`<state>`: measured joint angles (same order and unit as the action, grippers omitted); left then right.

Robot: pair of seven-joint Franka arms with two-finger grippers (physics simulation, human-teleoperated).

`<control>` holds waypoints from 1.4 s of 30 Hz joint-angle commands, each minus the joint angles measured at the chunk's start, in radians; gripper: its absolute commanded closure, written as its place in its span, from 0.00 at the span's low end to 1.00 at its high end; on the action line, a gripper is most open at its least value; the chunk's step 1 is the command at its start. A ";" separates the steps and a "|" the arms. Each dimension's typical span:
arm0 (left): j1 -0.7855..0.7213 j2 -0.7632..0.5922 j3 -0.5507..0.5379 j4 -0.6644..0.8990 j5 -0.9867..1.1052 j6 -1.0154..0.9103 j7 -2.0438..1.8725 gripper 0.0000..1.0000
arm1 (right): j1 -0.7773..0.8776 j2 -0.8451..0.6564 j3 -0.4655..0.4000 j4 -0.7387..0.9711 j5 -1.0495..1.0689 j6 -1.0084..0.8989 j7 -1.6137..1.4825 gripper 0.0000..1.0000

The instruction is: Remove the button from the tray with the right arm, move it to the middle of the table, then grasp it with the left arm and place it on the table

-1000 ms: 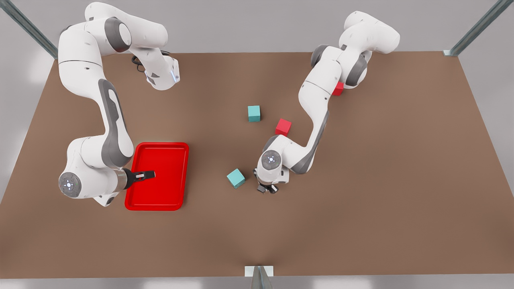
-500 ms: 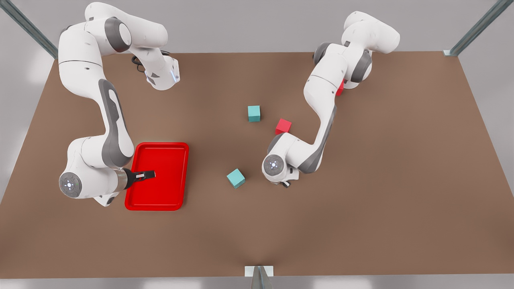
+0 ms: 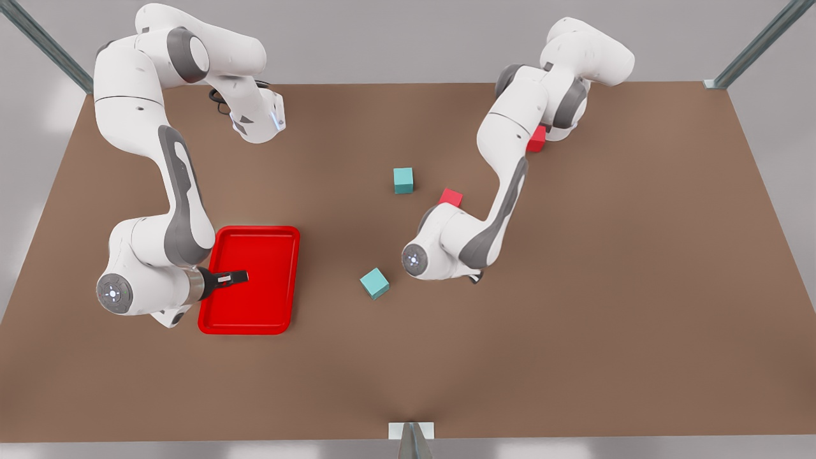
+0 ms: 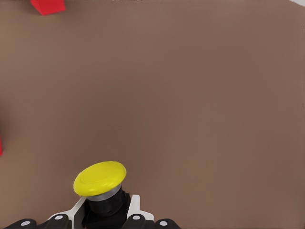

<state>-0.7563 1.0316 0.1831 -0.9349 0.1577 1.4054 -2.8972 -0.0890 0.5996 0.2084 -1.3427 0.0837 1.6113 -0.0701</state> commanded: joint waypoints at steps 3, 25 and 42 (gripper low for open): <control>-0.017 0.019 -0.002 -0.013 0.146 -0.060 0.113 0.60 | 0.000 -0.001 0.000 0.000 0.001 -0.001 0.000 0.00; -0.121 0.142 -0.016 -0.174 0.465 -0.181 0.546 0.61 | 0.002 -0.001 0.000 -0.001 0.001 -0.002 0.000 0.00; -0.129 0.134 -0.085 -0.200 0.464 -0.168 0.628 0.00 | 0.002 -0.001 0.000 -0.001 0.001 -0.005 0.000 0.00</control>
<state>-0.8841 1.1684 0.0993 -1.1335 0.6204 1.2435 -2.4104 -0.0875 0.5997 0.2084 -1.3441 0.0836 1.6089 -0.0701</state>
